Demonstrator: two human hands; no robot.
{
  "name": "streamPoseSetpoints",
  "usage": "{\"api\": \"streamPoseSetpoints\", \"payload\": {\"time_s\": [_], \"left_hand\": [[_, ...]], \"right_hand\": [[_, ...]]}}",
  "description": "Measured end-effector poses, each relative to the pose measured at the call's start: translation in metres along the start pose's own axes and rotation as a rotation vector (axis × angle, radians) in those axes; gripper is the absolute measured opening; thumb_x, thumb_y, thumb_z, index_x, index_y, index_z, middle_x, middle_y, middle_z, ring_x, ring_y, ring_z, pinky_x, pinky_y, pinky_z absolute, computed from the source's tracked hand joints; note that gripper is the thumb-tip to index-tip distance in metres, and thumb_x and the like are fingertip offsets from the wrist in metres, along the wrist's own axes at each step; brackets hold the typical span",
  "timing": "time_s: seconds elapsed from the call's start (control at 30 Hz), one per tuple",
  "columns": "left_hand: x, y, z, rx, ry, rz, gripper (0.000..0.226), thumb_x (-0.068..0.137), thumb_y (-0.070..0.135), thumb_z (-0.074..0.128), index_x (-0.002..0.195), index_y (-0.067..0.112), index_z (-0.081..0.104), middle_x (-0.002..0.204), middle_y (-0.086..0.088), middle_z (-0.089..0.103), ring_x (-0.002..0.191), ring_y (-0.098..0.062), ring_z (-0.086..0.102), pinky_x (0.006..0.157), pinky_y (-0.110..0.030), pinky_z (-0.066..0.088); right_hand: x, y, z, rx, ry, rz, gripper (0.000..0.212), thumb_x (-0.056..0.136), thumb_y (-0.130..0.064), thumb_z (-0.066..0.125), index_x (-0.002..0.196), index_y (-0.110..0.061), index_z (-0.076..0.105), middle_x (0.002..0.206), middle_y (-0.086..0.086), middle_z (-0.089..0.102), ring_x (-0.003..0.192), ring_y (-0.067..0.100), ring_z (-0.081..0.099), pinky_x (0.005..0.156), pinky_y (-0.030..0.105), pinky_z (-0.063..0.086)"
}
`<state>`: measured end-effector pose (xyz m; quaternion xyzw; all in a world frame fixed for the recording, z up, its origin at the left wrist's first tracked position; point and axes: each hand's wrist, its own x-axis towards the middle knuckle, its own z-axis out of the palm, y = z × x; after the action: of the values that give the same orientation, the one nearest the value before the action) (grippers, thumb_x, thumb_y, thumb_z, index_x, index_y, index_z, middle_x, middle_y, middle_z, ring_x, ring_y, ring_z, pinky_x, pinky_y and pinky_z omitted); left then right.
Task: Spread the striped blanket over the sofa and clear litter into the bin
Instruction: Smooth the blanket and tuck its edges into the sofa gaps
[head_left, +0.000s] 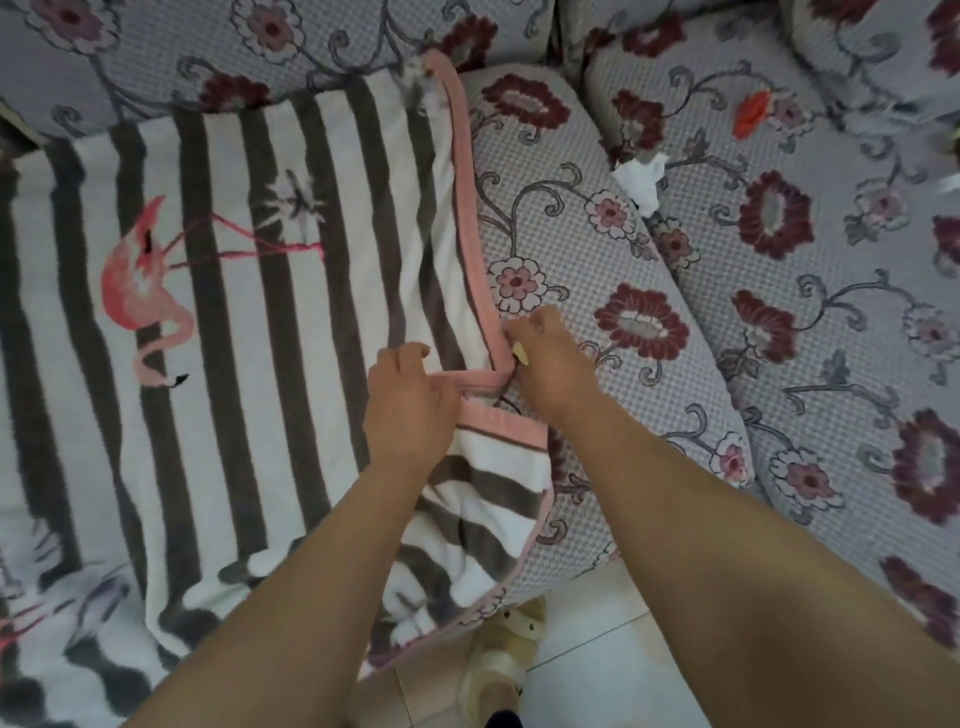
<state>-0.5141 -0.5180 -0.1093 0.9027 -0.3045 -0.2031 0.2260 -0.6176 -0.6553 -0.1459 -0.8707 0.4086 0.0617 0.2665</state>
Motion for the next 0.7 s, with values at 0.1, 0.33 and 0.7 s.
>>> {"api": "streamPoseSetpoints", "payload": {"time_s": [0.1, 0.33, 0.7], "left_hand": [[0.018, 0.005, 0.008, 0.24, -0.276, -0.051, 0.046, 0.081, 0.032, 0.061, 0.12, 0.012, 0.049, 0.12, -0.012, 0.053, 0.113, -0.031, 0.051, 0.09, -0.042, 0.048], [0.008, 0.047, 0.044, 0.156, -0.593, -0.029, 0.032, 0.088, 0.038, 0.055, 0.066, 0.016, 0.049, 0.069, -0.004, 0.051, 0.066, -0.021, 0.051, 0.06, -0.03, 0.04], [0.001, 0.11, 0.066, -0.494, -0.474, -0.342, 0.037, 0.089, 0.016, 0.05, 0.052, 0.012, 0.055, 0.038, 0.001, 0.057, 0.034, -0.007, 0.051, 0.041, -0.016, 0.042]], "right_hand": [[0.009, 0.011, 0.0, -0.023, 0.042, -0.048, 0.028, 0.085, -0.002, 0.059, 0.107, -0.018, 0.054, 0.114, 0.005, 0.042, 0.086, 0.02, 0.052, 0.076, 0.039, 0.055], [0.014, 0.071, -0.045, -0.078, 0.04, 0.081, 0.021, 0.09, -0.005, 0.055, 0.111, -0.007, 0.055, 0.124, 0.015, 0.04, 0.095, 0.032, 0.055, 0.07, 0.034, 0.047], [-0.082, 0.08, -0.064, 0.689, -0.779, 0.229, 0.057, 0.073, 0.015, 0.055, 0.123, -0.011, 0.056, 0.116, 0.009, 0.064, 0.112, 0.028, 0.057, 0.098, 0.042, 0.046]]}}
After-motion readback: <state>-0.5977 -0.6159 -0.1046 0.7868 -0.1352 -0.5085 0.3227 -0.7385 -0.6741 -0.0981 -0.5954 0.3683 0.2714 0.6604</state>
